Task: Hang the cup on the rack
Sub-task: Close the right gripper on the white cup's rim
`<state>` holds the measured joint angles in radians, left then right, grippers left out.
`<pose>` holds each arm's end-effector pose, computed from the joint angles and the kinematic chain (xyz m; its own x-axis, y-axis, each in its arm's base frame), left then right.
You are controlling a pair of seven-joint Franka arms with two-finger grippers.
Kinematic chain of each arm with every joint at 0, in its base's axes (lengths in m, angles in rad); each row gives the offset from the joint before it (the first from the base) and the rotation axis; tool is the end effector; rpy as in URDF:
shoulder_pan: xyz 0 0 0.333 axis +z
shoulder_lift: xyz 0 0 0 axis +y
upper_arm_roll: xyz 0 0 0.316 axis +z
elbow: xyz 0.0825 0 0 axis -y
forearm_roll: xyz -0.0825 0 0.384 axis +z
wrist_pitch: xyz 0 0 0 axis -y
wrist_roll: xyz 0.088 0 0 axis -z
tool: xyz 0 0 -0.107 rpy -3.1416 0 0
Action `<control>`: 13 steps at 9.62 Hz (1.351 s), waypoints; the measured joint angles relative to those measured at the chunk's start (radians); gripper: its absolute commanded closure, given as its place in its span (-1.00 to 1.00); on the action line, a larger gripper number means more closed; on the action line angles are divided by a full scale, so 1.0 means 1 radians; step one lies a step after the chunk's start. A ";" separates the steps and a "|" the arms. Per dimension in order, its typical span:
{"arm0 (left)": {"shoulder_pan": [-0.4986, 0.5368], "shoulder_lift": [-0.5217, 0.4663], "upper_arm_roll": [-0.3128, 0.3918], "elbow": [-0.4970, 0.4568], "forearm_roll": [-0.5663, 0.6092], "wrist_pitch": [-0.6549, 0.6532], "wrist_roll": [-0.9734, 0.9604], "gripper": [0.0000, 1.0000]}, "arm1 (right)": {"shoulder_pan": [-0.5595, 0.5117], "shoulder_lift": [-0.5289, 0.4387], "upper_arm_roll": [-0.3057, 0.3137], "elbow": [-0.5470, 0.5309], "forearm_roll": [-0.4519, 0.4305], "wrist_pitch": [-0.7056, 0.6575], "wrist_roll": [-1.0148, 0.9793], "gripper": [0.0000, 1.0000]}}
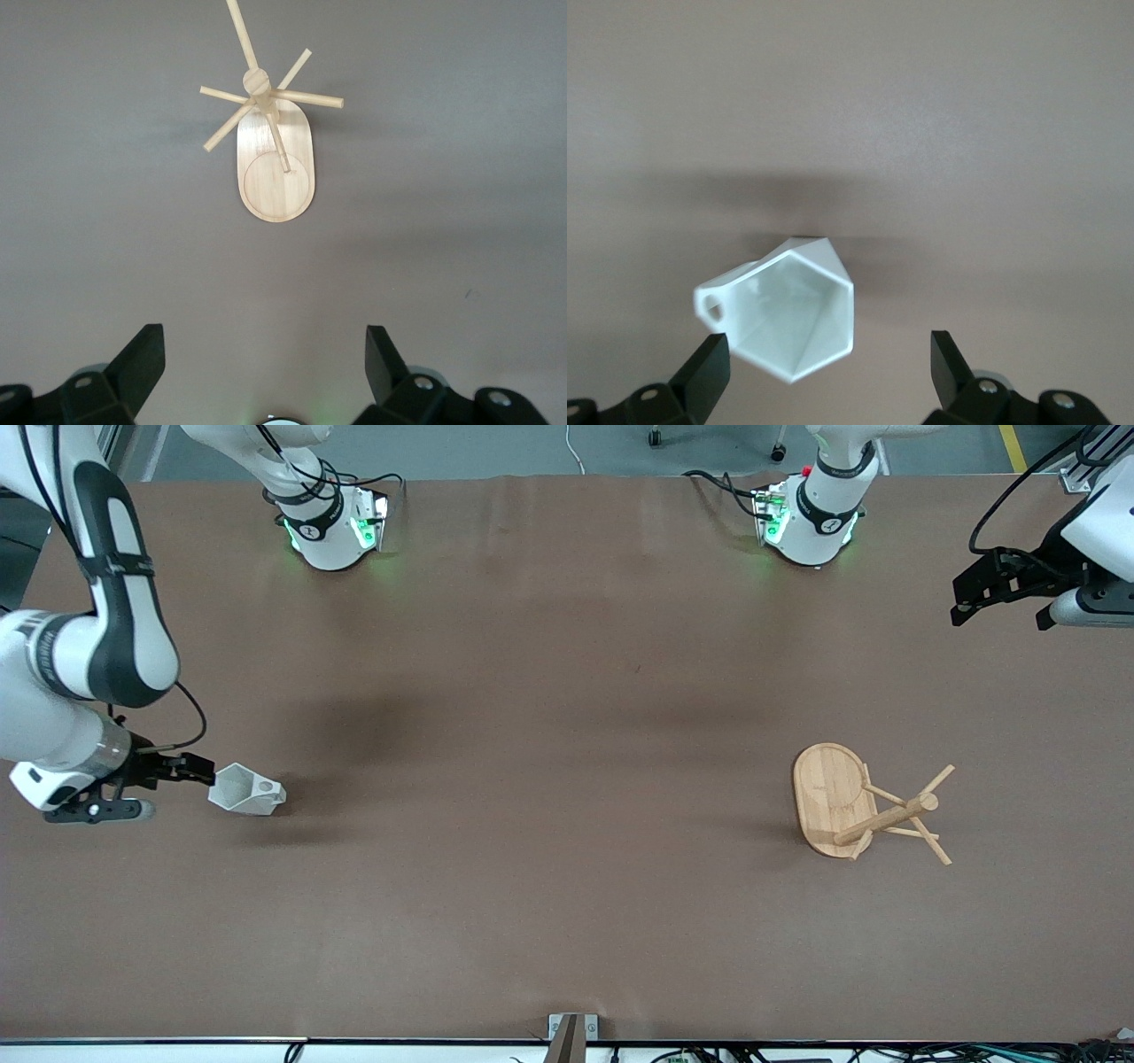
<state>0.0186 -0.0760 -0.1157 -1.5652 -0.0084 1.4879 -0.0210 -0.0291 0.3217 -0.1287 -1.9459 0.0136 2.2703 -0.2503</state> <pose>0.5195 -0.0543 0.6605 0.9971 -0.0764 -0.0018 -0.0764 -0.9971 -0.0004 0.6069 -0.0928 0.3183 0.9959 0.0903 -0.0021 0.0903 -0.9954 0.0306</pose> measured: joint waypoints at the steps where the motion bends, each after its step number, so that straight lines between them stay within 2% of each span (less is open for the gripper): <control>1: 0.000 0.000 0.000 0.000 0.000 0.000 0.000 -1.00 | -0.012 0.021 0.000 -0.037 0.000 0.066 -0.032 -0.86; 6: 0.000 0.000 0.000 0.001 0.000 -0.002 0.000 -1.00 | -0.022 0.093 0.008 -0.084 0.001 0.176 -0.055 0.17; 8: 0.000 0.000 0.000 0.001 0.000 -0.002 0.000 -1.00 | -0.022 0.111 0.009 -0.085 0.016 0.190 -0.055 0.79; 9: 0.000 0.000 0.000 0.001 0.000 -0.002 0.000 -1.00 | -0.022 0.115 0.009 -0.085 0.043 0.191 -0.055 0.98; 13: -0.010 0.005 -0.004 0.001 -0.022 -0.005 0.003 -1.00 | -0.022 0.114 0.010 -0.063 0.070 0.158 -0.055 0.99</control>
<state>0.0087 -0.0705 -0.1199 -1.5645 -0.0308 1.4833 -0.0182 -0.0507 0.4357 -0.1192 -2.0087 0.0834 2.4283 -0.3056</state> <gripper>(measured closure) 0.000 0.952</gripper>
